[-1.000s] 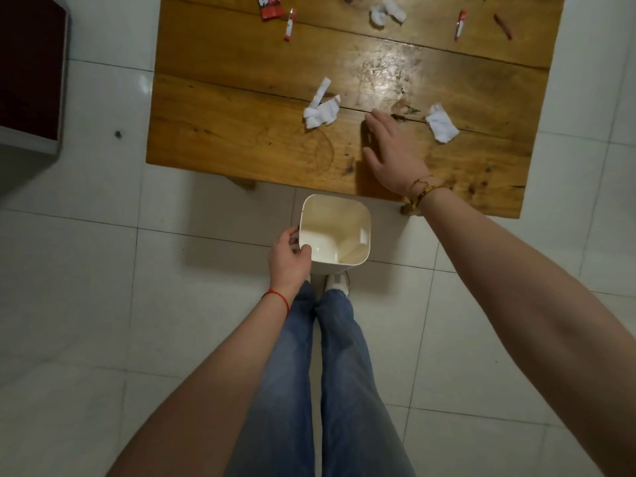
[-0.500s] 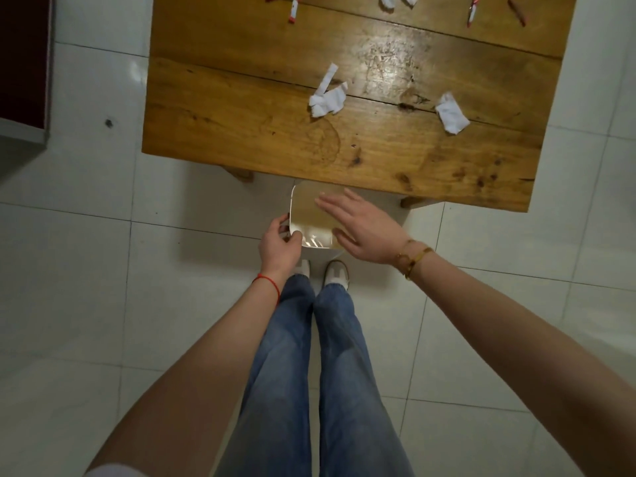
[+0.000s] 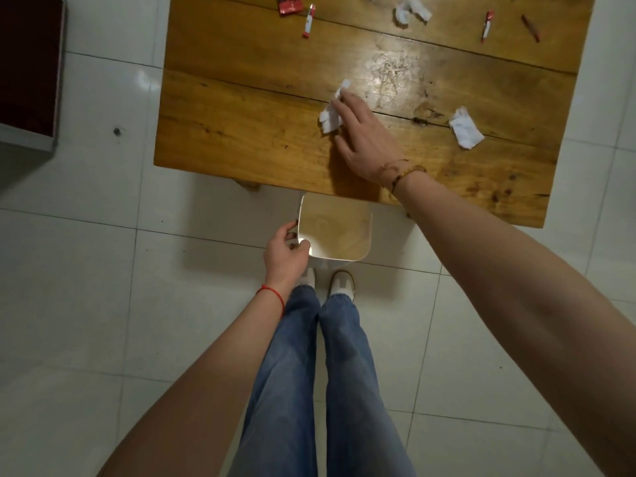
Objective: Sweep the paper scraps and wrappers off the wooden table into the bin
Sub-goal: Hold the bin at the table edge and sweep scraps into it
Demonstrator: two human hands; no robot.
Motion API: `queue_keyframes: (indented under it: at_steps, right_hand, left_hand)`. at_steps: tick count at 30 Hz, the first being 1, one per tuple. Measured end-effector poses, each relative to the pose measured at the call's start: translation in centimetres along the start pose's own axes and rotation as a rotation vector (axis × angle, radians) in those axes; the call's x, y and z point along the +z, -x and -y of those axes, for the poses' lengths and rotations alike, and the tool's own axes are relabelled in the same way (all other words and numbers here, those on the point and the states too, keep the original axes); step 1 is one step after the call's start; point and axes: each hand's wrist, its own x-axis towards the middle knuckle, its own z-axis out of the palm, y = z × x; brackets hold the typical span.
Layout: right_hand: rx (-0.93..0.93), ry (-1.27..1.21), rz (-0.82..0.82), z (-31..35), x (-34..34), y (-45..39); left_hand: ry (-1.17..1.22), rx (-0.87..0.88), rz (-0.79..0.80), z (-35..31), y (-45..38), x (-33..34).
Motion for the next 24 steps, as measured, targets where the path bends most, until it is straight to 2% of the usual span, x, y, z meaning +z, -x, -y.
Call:
queue_keyframes:
  at_steps: [6, 13, 16, 20, 24]
  right_hand:
    - [-0.095, 0.1, 0.068, 0.7, 1.4, 2.0]
    - [-0.257, 0.123, 0.236, 2.2, 4.6, 11.8]
    - [-0.273, 0.07, 0.268, 2.6, 5.5, 14.7]
    - [-0.16, -0.039, 0.101, 1.3, 4.6, 16.1]
    - [0.124, -0.082, -0.172, -2.8, 1.1, 14.4]
  left_hand:
    - [0.005, -0.009, -0.001, -0.3, -0.2, -0.3]
    - [0.005, -0.027, 0.018, -0.5, 1.0, 0.3]
    - [-0.008, -0.018, 0.031, -0.4, 1.7, 0.9]
    - [-0.016, -0.027, 0.057, -0.5, 2.5, 1.8]
    - [-0.055, -0.031, 0.082, -0.9, 3.0, 2.9]
